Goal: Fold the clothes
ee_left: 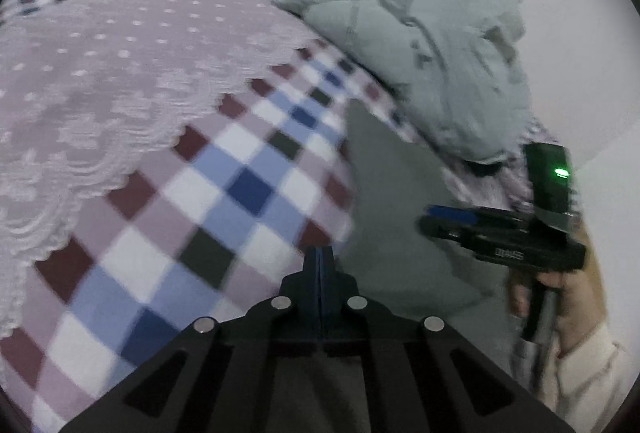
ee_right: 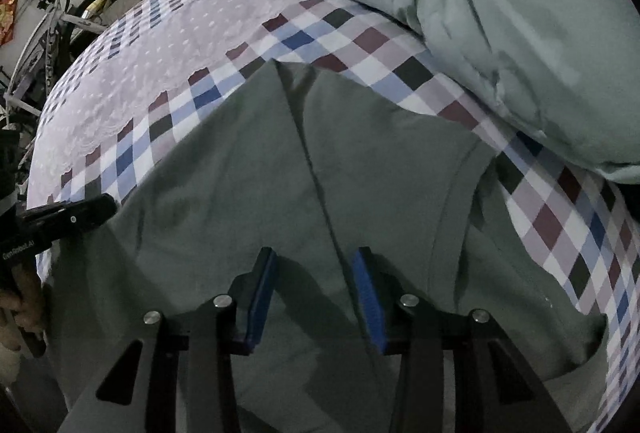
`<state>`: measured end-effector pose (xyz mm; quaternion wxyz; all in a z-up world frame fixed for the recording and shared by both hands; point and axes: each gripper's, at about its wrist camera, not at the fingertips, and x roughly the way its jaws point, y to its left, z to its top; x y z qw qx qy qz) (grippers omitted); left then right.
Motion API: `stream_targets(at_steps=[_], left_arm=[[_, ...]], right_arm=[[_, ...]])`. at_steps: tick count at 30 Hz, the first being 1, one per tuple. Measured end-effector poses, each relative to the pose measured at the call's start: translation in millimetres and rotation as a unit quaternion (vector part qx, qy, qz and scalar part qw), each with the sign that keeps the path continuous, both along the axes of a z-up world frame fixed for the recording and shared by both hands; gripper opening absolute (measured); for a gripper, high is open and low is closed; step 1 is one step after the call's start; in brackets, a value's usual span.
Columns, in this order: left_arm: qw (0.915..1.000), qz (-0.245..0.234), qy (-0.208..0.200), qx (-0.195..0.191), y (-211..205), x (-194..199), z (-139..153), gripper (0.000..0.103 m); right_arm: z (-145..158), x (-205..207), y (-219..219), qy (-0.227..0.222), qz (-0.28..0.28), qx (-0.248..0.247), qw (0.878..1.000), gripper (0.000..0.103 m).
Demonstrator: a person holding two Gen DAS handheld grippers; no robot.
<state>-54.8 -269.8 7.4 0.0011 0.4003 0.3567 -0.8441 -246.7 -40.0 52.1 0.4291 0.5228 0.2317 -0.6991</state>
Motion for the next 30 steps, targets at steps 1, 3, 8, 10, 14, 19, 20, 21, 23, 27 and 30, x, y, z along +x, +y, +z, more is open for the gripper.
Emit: stream_targets(at_steps=[1, 3, 8, 10, 14, 19, 20, 21, 23, 27, 30], left_arm=[[1.0, -0.007, 0.002, 0.001, 2, -1, 0, 0.0], [0.9997, -0.024, -0.007, 0.003, 8, -4, -5, 0.004], [0.9992, -0.034, -0.015, -0.016, 16, -7, -7, 0.007], [0.9991, -0.035, -0.013, -0.019, 16, -8, -5, 0.007], [0.9994, -0.021, -0.012, -0.024, 10, -7, -2, 0.0], [0.9996, -0.005, -0.009, -0.027, 6, -8, 1, 0.0], [0.9996, -0.002, -0.009, -0.028, 6, -7, 3, 0.0], [0.9996, -0.001, -0.009, -0.028, 7, -7, 3, 0.0], [0.9996, 0.003, -0.009, -0.027, 6, -7, 4, 0.0], [0.9996, 0.004, -0.012, -0.026, 6, -7, 5, 0.0], [0.9997, 0.009, -0.014, -0.02, 5, -5, 7, 0.0]], right_arm=[[0, -2, 0, -0.004, 0.002, -0.002, 1.0, 0.044], [0, -3, 1, -0.01, 0.007, -0.004, 1.0, 0.043], [1, 0, -3, 0.0, 0.028, 0.009, 1.0, 0.034], [3, 5, -6, 0.015, 0.04, 0.019, 0.999, 0.002], [7, 20, -15, 0.056, 0.066, 0.042, 0.995, 0.001], [16, 25, -28, 0.104, 0.069, 0.055, 0.991, 0.001], [18, 27, -32, 0.112, 0.067, 0.056, 0.99, 0.001], [19, 28, -35, 0.119, 0.067, 0.057, 0.989, 0.001], [21, 28, -43, 0.131, 0.066, 0.059, 0.987, 0.001], [23, 27, -59, 0.152, 0.06, 0.066, 0.984, 0.001], [16, 27, -60, 0.151, 0.057, 0.079, 0.984, 0.001]])
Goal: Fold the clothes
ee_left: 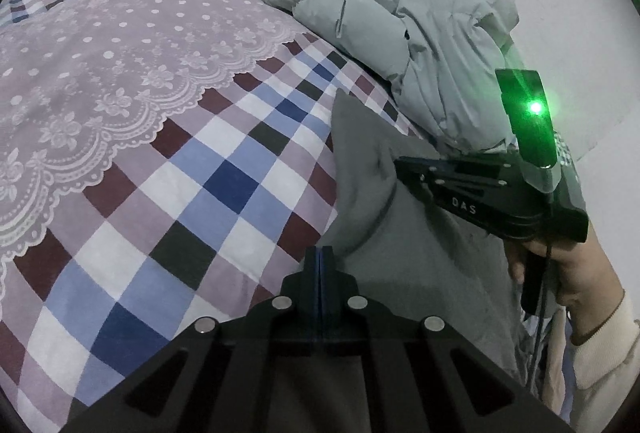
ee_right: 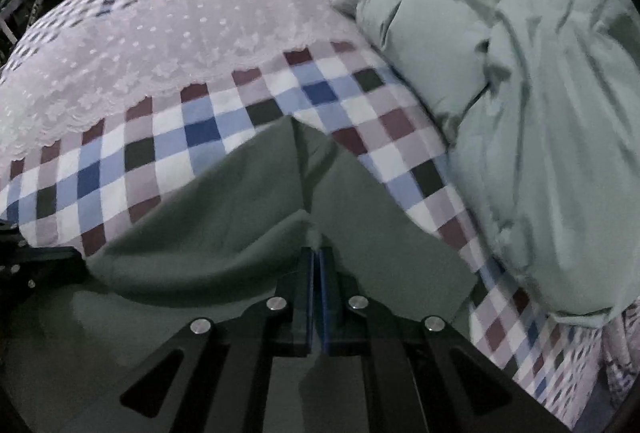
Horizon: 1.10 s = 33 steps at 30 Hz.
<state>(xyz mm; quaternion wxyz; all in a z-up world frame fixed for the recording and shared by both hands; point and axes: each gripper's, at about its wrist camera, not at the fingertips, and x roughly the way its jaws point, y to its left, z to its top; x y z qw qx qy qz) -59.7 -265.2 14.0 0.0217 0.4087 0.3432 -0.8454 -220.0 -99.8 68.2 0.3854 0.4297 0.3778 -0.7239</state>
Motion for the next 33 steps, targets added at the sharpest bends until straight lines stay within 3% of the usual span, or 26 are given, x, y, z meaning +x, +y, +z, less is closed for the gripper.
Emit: stream_targets(at_steps=[3, 6, 8, 10, 13, 15, 18, 20, 24, 28, 33], left_arm=[[0.9998, 0.007, 0.001, 0.017, -5, 4, 1, 0.0], [0.9983, 0.002, 0.003, 0.059, -13, 6, -3, 0.004], [0.9953, 0.005, 0.004, 0.096, -18, 8, -9, 0.01], [0.9927, 0.002, 0.008, 0.12, -21, 9, -11, 0.016], [0.9937, -0.027, 0.012, 0.108, -13, 6, -7, 0.032], [0.9961, -0.045, 0.007, 0.076, -3, 3, -4, 0.034], [0.998, -0.058, 0.0, 0.025, 10, 1, -2, 0.034], [0.9984, -0.052, -0.002, 0.022, 9, 1, -3, 0.033], [0.9993, -0.028, -0.017, 0.016, 1, 2, -10, 0.004], [0.9993, -0.018, -0.013, 0.03, -3, 3, -12, 0.002], [0.9993, -0.013, -0.01, 0.035, -6, 5, -13, 0.001]], right_arm=[[-2, -3, 6, -0.016, -0.013, 0.005, 1.0, 0.002], [13, -9, 15, -0.02, -0.032, -0.01, 0.999, 0.013], [29, -13, 21, -0.021, -0.044, -0.037, 0.998, 0.035], [43, -16, 21, -0.026, -0.053, -0.067, 0.996, 0.046], [55, -20, 16, -0.036, -0.066, -0.097, 0.992, 0.048], [52, -18, 9, -0.046, -0.068, -0.101, 0.992, 0.048], [39, -9, 0, -0.063, -0.06, -0.094, 0.992, 0.048], [31, -14, -11, -0.068, -0.064, -0.085, 0.992, 0.048], [19, -25, -21, -0.078, -0.09, -0.088, 0.989, 0.048], [16, -30, -31, -0.088, -0.103, -0.089, 0.987, 0.048], [21, -24, -39, -0.066, -0.119, -0.072, 0.988, 0.048]])
